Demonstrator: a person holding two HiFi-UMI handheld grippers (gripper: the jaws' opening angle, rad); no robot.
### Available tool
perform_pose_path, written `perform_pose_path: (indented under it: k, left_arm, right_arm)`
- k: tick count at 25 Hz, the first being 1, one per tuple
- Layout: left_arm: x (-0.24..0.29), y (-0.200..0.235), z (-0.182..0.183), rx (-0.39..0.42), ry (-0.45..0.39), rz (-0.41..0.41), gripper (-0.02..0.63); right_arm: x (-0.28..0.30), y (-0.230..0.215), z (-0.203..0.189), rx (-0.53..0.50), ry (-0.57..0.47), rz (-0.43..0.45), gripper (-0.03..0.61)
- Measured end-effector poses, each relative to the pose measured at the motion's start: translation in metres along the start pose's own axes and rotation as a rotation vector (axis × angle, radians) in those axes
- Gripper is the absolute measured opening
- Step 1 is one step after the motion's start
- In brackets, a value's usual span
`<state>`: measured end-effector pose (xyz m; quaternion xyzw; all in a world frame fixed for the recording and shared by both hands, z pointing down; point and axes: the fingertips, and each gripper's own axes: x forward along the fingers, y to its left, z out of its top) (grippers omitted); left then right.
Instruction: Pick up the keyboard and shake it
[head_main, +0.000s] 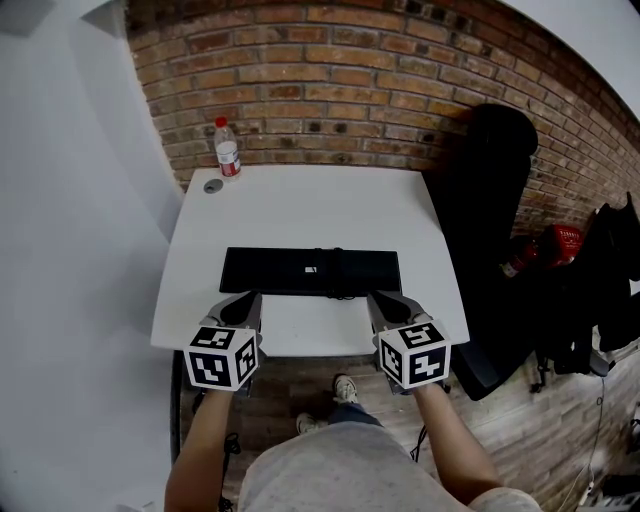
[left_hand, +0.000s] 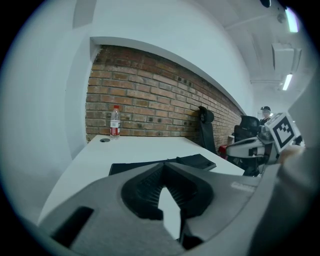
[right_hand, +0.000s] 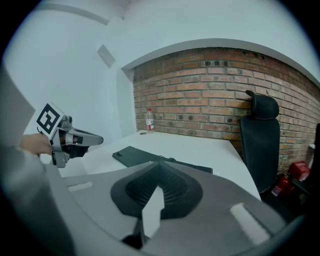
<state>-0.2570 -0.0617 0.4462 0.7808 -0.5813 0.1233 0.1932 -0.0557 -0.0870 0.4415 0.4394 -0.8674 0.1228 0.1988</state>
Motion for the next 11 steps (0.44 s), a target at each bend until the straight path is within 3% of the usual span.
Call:
perform_pose_path:
  k: [11]
  left_arm:
    - [0.0052,-0.0036,-0.0033,0.004,0.014,-0.011,-0.006]
  right_arm:
    - [0.0018,0.002,0.0005,-0.002,0.0,0.009,0.009]
